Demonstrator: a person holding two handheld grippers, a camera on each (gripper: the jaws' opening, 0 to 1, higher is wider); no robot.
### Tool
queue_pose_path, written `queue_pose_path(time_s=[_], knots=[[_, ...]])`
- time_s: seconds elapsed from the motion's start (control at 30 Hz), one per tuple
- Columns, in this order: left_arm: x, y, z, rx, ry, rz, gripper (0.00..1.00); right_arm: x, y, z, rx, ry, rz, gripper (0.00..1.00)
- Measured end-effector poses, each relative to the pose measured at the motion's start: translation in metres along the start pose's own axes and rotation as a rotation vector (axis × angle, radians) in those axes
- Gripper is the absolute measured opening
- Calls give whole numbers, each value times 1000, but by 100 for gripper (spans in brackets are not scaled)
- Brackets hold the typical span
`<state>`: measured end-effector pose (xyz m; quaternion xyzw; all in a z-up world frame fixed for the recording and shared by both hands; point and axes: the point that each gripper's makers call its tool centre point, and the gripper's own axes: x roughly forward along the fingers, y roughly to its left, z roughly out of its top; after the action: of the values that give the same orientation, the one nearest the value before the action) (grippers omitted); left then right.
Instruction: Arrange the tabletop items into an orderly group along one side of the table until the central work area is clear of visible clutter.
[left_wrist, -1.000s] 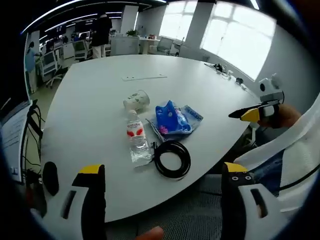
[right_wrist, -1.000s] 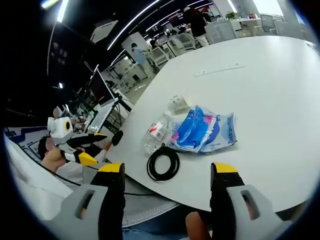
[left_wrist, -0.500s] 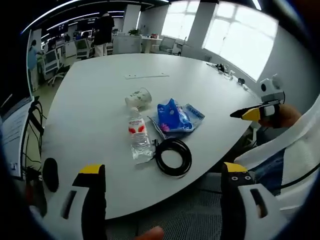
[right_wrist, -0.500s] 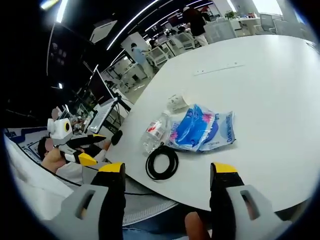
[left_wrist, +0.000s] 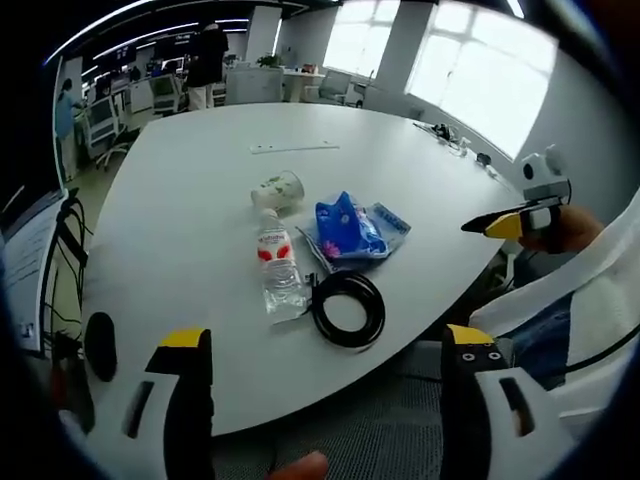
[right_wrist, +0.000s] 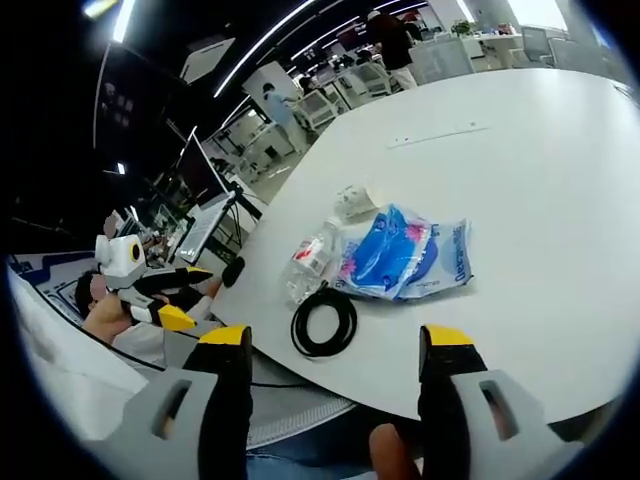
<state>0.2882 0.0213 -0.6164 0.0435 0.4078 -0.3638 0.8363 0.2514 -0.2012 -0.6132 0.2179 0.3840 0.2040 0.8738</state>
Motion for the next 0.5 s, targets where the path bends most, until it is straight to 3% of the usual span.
queue_pose_path(time_s=[0.5], knots=[[0, 0, -1, -2, -2, 1, 97, -1, -2, -3, 11, 0, -8, 66]])
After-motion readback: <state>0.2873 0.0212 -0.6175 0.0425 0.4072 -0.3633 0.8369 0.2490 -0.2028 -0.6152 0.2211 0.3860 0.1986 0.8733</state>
